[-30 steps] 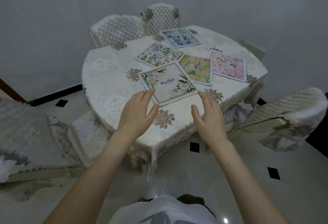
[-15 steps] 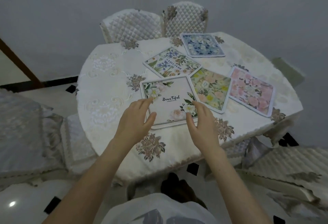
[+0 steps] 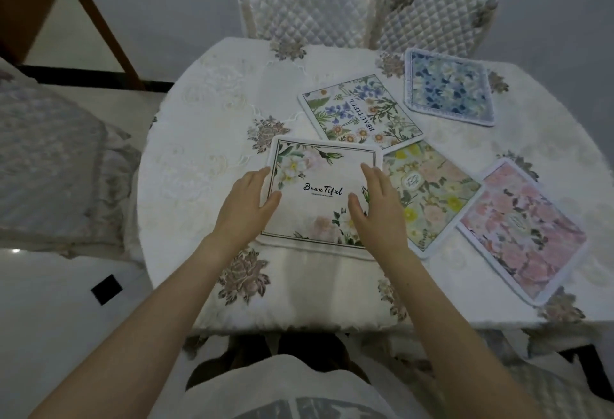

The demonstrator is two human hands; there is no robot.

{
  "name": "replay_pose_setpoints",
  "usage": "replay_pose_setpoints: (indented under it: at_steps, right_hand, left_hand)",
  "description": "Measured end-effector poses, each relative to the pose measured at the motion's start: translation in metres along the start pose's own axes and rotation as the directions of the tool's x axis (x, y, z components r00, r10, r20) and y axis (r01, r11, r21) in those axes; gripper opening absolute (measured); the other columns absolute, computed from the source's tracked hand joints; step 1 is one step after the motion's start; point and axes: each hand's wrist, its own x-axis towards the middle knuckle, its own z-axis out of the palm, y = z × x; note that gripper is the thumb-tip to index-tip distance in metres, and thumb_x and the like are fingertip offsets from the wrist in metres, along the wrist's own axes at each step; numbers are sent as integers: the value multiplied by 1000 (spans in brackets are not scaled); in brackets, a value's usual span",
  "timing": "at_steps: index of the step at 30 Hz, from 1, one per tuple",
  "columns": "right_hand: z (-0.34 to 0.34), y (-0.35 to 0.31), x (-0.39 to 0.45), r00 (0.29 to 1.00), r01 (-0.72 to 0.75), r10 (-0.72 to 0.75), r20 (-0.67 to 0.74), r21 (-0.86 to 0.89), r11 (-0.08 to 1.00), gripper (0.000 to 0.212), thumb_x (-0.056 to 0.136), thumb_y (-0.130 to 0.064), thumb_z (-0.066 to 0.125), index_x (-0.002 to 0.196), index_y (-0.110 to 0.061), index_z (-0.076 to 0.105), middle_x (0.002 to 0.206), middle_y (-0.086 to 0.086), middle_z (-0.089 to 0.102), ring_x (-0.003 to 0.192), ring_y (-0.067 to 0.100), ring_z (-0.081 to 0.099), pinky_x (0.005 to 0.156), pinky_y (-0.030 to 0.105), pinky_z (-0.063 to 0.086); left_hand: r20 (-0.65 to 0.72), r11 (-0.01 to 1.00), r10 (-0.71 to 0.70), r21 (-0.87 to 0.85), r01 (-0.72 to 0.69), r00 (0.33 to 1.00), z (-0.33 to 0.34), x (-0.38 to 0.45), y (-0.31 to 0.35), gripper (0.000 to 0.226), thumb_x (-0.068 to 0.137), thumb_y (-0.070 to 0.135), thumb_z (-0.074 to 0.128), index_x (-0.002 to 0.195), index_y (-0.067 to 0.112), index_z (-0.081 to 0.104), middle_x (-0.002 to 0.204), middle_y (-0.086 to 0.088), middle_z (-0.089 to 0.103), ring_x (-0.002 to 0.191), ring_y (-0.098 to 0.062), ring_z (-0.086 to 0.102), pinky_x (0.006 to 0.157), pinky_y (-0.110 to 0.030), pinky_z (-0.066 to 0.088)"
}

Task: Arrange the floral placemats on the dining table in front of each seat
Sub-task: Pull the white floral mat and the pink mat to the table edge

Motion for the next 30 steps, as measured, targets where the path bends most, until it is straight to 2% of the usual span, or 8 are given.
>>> replay_pose_setpoints:
  at_steps: [4,10,14,17,21,23,24,30]
  right_hand:
    - [20,33,16,980,-161,158,125,15,987,59,95,-38,45,148,-25,23,151,10,31,137,25,31,104,39,34]
    - [48,70,18,860,-454,445,251,-25,891,57,95,-33,47,144,-9,28,137,22,42,121,38,42,98,45,41]
    - [57,77,13,823,-516,510,250,-44,855,49,93,-25,49,134,-2,35,127,23,46,109,41,48,95,50,42]
    - [61,81,14,791,-580,570,222,-29,814,49,93,-21,51,134,0,33,126,24,44,106,42,51,91,47,45]
    - [62,93,15,763,-626,603,233,32,779,25,93,-14,51,112,2,46,110,22,55,86,32,56,67,36,47]
    - [63,98,11,768,-624,589,251,85,777,9,93,-11,50,97,-3,46,98,17,58,72,22,52,51,28,35]
    - [63,100,9,774,-619,581,251,109,778,7,93,-9,50,93,-6,44,94,15,57,71,21,50,50,27,31]
    - [63,95,-15,775,-625,574,265,182,759,7,92,-6,51,92,-7,44,79,2,51,63,14,47,48,24,31]
  left_hand:
    - [70,985,-169,-24,171,983,24,12,-14,60,93,39,48,143,14,28,146,-12,36,132,-28,35,103,-38,32]
    - [160,887,-447,-43,459,880,57,28,-35,64,87,26,61,138,0,32,136,-24,37,122,-39,41,101,-41,35]
    - [129,863,-496,-38,504,859,71,27,-38,43,84,16,61,117,-6,46,118,-29,47,107,-40,47,89,-41,38]
    - [131,843,-521,-80,533,844,74,25,-42,39,85,12,58,118,-6,46,118,-28,50,105,-40,50,86,-39,41]
    - [151,814,-538,-160,558,829,76,18,-46,27,89,9,53,111,-6,46,112,-26,57,100,-37,55,73,-33,38]
    - [140,823,-530,-153,547,836,75,13,-47,19,90,8,53,104,-2,46,110,-27,57,97,-37,55,72,-33,37]
    - [139,824,-528,-155,545,838,75,10,-47,16,90,8,53,102,1,45,110,-27,57,95,-36,55,71,-33,37]
    - [165,827,-521,-145,543,837,71,-19,-52,27,90,10,54,110,-7,47,104,-22,57,97,-35,55,72,-32,37]
